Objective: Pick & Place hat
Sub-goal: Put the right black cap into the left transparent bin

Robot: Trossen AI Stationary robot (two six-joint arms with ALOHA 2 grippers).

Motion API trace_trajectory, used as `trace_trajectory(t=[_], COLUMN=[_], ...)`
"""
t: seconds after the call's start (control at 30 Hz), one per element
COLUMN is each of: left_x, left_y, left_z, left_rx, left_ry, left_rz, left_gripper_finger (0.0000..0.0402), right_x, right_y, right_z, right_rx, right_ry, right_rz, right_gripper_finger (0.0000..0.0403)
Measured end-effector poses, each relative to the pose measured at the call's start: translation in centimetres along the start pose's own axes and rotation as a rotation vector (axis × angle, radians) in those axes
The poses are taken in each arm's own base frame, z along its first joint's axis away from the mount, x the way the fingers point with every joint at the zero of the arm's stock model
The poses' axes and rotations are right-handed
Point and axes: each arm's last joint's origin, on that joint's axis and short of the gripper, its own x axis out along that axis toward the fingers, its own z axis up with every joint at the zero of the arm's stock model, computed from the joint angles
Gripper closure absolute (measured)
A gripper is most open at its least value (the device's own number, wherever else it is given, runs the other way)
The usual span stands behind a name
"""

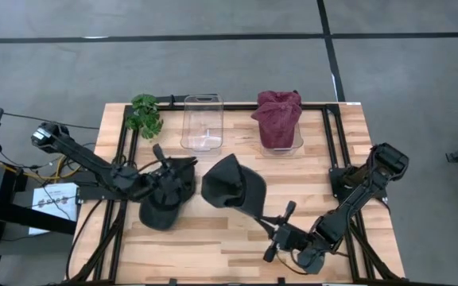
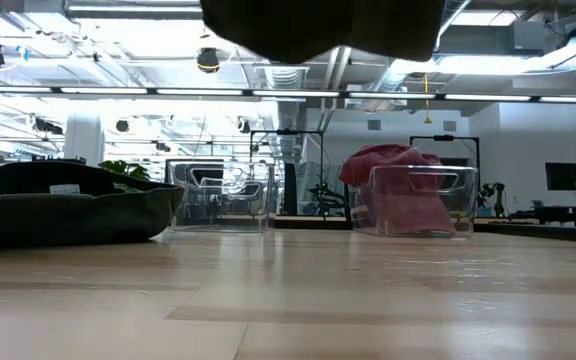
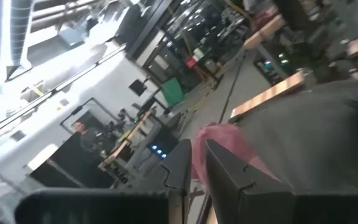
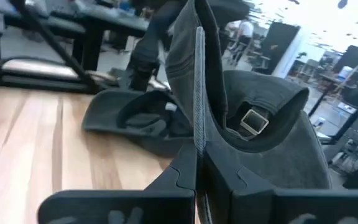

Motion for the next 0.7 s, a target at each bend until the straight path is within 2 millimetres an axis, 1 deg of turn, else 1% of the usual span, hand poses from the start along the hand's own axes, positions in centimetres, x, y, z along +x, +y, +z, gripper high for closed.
trace_trajectory(t=[0.1, 0.23, 0.37, 0.57, 0.7], left_x=[-0.8, -1.3, -1.3, -1.4, -1.4], left_y=[-0.1, -0.4, -0.8, -1.1, -1.4], left_z=[0.4, 0.6, 0.4, 0.4, 0.7], left_rx=[0.0, -0.018, -0.056, -0.162, -0.267], left_ry=[-0.031, -0.042, -0.05, -0.074, -0.166], left_rz=[-0.029, -0.058, -0.098, -0.16, -0.276], left_gripper_finger=[0.0357, 0.0357, 0.0357, 0.0357, 0.0357], right_x=[-1.1, -2.6, -3.7, -5.2, -6.0], right_y=[-0.6, -1.0, -0.7, -0.6, -1.2], right_z=[1.1, 2.1, 3.5, 6.4, 7.9], right_rx=[0.028, 0.067, 0.109, 0.136, 0.089], right_ry=[-0.022, -0.048, -0.113, -0.378, -0.581], right_rz=[0.018, 0.068, 0.193, 0.464, 0.513], right_gripper_finger=[0.0402, 0.0402, 0.0402, 0.0402, 0.0402])
